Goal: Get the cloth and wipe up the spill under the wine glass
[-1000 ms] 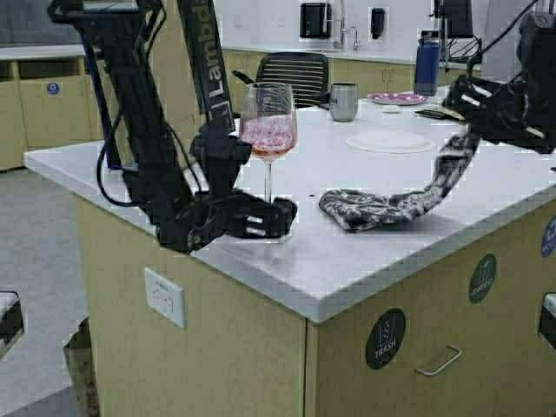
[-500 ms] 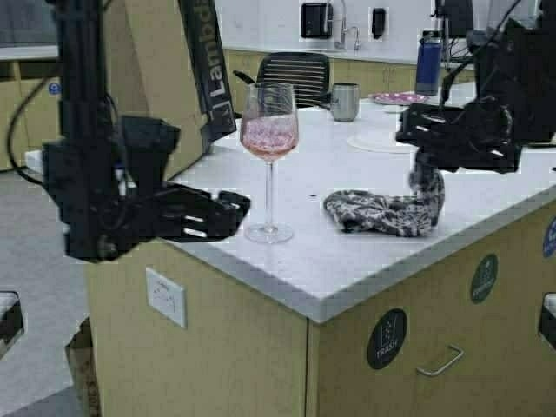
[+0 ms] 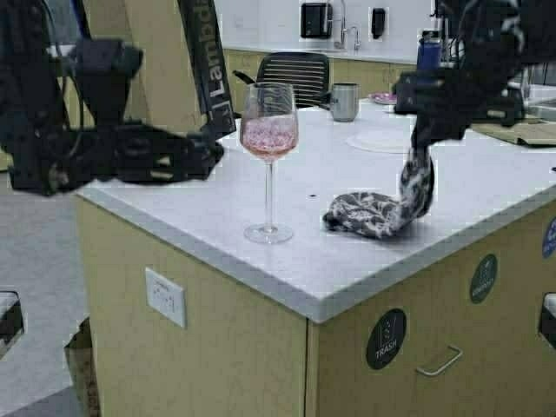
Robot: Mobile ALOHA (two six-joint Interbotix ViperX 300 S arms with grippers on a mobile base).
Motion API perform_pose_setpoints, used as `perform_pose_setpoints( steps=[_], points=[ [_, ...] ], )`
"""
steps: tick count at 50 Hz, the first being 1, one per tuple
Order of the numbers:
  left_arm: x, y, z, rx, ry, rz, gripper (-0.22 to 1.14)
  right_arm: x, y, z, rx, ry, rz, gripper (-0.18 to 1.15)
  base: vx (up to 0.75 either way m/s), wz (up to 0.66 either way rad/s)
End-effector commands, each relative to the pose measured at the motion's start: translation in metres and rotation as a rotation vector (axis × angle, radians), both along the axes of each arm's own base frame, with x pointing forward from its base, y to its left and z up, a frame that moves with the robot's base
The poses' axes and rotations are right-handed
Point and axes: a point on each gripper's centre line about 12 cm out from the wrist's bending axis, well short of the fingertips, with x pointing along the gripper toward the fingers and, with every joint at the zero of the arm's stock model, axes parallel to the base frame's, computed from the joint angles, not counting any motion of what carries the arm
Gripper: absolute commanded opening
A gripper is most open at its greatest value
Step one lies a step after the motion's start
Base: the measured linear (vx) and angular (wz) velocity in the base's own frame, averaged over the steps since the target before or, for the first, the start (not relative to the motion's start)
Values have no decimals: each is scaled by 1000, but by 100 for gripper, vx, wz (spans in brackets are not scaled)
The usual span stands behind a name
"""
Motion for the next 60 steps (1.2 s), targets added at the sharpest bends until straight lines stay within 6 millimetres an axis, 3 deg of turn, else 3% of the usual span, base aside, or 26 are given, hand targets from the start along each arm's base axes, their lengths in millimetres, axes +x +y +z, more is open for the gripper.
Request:
perform_pose_setpoints(
  steps=[1, 23, 48, 60],
  points=[
    [1, -1, 34, -19, -35, 0, 97, 4, 1, 40, -17, -45, 11, 6, 0, 0],
    [17, -9, 139, -38, -65, 4, 97, -12, -5, 125, -15, -195, 12, 6, 0, 0],
    [16, -8, 265, -103, -185, 4, 97, -34, -13, 234, 45, -438, -4, 6, 0, 0],
    [14, -7, 303, -123, -223, 3, 97, -34, -12, 269, 65, -517, -6, 6, 0, 0]
  ],
)
